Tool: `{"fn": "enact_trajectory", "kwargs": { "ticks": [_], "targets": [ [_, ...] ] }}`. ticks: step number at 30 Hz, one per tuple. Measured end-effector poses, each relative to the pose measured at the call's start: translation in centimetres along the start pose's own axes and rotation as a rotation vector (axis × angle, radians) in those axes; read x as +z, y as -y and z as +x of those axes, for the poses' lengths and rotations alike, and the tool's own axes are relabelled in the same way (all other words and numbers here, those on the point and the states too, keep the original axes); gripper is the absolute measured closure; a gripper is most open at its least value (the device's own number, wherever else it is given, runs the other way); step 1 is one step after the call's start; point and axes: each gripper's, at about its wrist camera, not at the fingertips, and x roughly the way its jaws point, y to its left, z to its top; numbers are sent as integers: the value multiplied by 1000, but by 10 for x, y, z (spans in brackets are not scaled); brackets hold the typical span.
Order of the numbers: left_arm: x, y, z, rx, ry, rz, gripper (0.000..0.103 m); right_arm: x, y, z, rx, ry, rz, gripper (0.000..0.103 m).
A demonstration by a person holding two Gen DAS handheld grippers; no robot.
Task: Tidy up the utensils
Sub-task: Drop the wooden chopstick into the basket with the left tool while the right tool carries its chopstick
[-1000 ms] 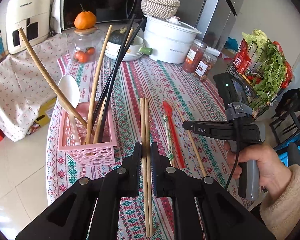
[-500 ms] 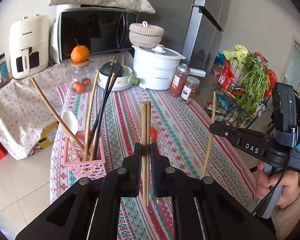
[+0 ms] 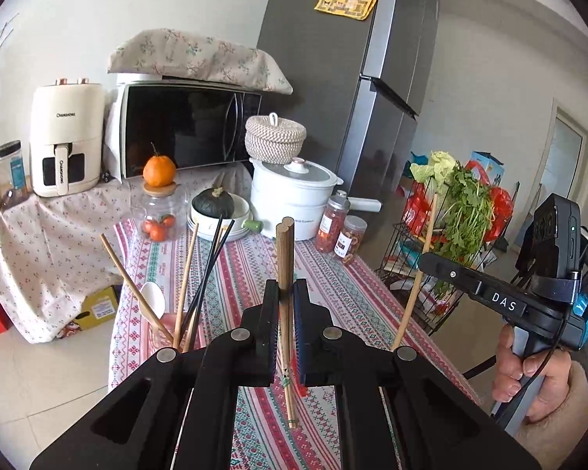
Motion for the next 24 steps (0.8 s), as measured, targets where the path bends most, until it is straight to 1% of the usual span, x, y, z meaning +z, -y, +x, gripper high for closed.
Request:
{"fn": "enact_trajectory", "kwargs": {
  "ticks": [7,9,13,15,18,20,24],
  "targets": [
    [13,-6,-29,10,107,-6,96,8,-12,2,46,24,-11,97],
    [17,-10,-35,30,135,-6,96,10,-15,5,62,23,-10,97],
    [23,-24,-43,93,192,-25,96,12,-20,15,85,17,-10,97],
    [25,-31,-42,127,201,-31,97,13,-23,22,92,7,-10,97],
    [25,-41,-35,201,215,-22,97,12,-27,30,100,-5,-13,97],
    [24,-47,-24,232,190,-16,97,12,-31,33,104,-8,-16,97],
    [20,-66,2,267,116,-46,97,11,-37,40,109,-20,-22,97]
  ]
}}
